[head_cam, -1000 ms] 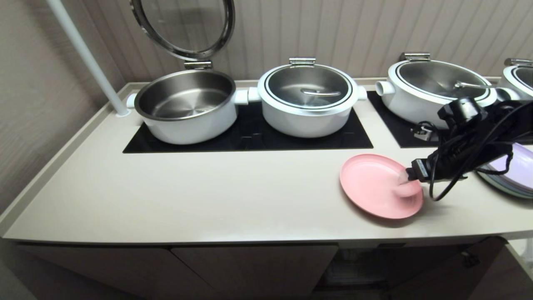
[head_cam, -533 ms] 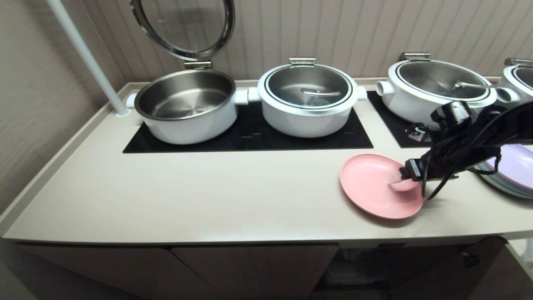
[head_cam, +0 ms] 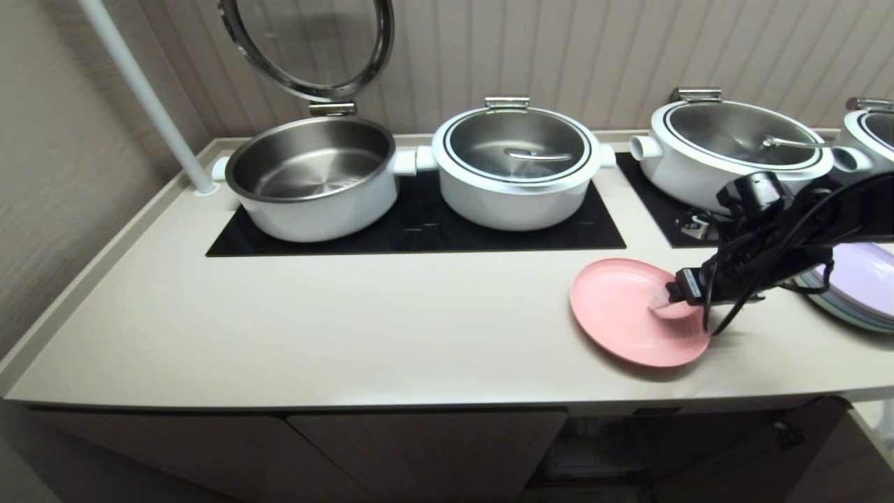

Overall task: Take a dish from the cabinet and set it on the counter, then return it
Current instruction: Pick up the plate from the table

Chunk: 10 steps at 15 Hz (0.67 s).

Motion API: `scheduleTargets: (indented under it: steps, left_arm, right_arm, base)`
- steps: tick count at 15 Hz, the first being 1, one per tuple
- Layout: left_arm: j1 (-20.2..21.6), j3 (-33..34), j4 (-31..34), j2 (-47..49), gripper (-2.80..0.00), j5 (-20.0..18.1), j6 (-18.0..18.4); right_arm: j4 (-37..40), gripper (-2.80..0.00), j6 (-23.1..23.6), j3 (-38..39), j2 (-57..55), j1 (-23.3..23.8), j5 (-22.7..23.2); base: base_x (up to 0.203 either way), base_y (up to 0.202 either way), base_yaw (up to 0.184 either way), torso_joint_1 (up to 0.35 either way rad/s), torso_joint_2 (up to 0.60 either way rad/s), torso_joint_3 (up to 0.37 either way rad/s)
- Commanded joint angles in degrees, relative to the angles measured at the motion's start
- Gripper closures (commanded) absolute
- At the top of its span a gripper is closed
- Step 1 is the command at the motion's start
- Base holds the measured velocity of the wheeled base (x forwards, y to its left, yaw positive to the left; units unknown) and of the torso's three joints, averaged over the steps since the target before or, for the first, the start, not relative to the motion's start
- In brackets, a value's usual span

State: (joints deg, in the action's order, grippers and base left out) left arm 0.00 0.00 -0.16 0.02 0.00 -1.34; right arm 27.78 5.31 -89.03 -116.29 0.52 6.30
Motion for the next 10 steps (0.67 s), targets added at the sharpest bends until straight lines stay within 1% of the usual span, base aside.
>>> scheduleTargets:
  steps: [1,3,6,10]
  left_arm:
    - [0.0,0.0,0.0,0.0,0.0,0.0,-0.1]
    - [0.0,0.0,0.0,0.0,0.0,0.0,-0.1]
    - [0.0,0.0,0.0,0.0,0.0,0.0,-0.1]
    - [0.0,0.0,0.0,0.0,0.0,0.0,-0.1]
  right_arm:
    - [0.1,-2.8,0.0,0.0,0.1,0.1,-0.2]
    - [0.2,-2.8,0.0,0.1,0.1,0.1,-1.1]
    - [0.1,-2.8,-1.8,0.3,0.0,-0.1,-1.1]
    - [0.1,-2.8,-1.8,0.5,0.1,-0.1,-1.1]
  base:
    - [0.0,0.0,0.0,0.0,0.0,0.0]
    - [0.0,0.0,0.0,0.0,0.0,0.0]
    - [0.0,0.0,0.0,0.0,0.0,0.0]
    - [0.0,0.0,0.0,0.0,0.0,0.0]
